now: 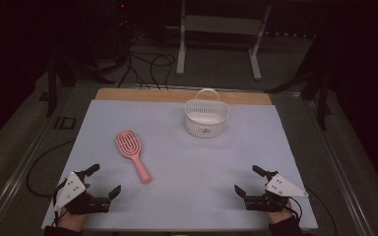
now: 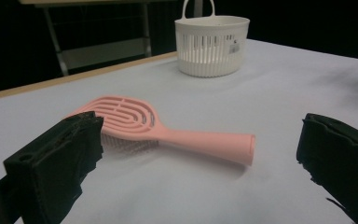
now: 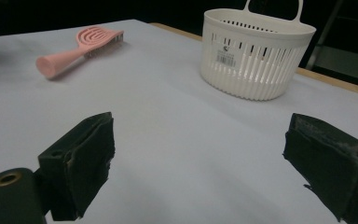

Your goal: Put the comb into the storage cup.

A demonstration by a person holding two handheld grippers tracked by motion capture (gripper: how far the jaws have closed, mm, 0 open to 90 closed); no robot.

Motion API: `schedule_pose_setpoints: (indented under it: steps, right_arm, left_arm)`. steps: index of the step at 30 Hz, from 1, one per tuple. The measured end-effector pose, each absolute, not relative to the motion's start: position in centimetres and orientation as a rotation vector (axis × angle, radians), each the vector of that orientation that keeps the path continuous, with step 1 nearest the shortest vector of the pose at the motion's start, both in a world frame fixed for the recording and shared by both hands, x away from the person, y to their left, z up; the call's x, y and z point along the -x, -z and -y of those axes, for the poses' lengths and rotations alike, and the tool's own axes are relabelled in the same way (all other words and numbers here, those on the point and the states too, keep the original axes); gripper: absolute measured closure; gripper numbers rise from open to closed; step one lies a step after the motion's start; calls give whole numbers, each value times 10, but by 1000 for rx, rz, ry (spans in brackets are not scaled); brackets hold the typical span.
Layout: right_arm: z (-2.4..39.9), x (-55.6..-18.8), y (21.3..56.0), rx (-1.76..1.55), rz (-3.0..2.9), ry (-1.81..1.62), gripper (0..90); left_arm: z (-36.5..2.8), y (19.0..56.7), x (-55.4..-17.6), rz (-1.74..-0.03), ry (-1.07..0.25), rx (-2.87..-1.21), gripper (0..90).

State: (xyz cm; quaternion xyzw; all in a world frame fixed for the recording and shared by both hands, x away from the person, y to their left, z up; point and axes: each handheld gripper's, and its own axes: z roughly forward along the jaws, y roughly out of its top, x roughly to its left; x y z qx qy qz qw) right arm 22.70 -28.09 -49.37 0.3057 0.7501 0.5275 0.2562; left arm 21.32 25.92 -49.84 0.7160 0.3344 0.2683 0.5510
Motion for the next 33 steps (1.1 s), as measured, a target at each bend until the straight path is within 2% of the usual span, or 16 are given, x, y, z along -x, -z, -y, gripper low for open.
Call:
schedule_pose_setpoints:
  steps: [33]
  right_arm:
    - [286, -218, 486, -854, -1967, -1401, 84]
  left_arm:
    - [-247, 496, -219, -765, -575, -1753, 0]
